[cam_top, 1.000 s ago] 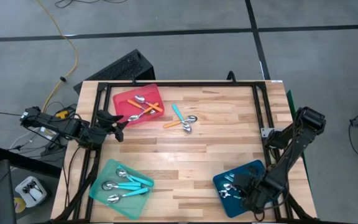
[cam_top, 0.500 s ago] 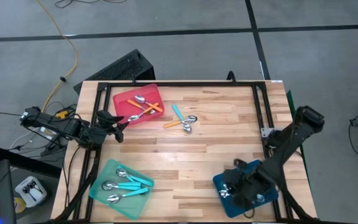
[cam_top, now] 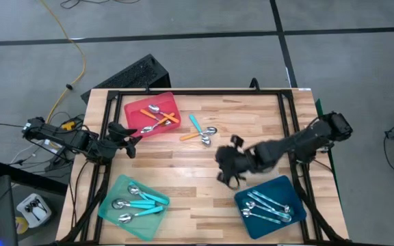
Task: Sort silverware by color (type)
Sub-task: Put the blue spoon into the light blue bin
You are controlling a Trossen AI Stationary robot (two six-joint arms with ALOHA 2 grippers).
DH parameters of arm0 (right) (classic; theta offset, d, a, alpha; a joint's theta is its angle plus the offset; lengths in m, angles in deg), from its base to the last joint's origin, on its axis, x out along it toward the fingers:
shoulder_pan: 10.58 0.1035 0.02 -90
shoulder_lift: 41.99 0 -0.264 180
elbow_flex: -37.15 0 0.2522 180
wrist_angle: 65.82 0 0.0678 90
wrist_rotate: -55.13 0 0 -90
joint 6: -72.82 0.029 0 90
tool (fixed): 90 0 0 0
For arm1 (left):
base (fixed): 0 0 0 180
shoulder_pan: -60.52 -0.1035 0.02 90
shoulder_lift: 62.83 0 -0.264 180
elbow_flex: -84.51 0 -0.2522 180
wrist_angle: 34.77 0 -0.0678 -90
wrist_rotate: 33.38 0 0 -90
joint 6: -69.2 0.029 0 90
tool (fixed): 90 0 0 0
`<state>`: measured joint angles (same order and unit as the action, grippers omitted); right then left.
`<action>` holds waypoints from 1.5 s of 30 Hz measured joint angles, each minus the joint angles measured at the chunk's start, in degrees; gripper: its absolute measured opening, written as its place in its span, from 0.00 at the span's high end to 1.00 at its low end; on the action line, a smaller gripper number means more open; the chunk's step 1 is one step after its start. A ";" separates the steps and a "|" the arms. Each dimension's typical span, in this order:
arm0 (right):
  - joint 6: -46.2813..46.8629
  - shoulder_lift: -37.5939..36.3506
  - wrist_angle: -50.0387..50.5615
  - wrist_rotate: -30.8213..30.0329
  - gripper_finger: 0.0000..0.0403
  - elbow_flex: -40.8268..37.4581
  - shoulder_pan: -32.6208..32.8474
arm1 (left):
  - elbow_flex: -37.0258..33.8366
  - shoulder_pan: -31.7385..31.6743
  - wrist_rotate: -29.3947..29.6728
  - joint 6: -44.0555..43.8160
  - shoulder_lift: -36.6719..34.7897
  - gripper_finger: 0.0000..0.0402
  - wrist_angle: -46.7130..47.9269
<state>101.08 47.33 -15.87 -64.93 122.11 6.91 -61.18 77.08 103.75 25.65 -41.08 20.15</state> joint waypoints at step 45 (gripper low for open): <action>-34.51 15.04 -21.36 12.90 0.48 -5.95 -18.60 | 0.00 0.00 1.16 -0.04 -0.01 0.53 0.33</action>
<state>66.57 62.37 -37.23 -52.03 116.16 -11.69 -61.18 77.08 104.91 25.61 -41.09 20.48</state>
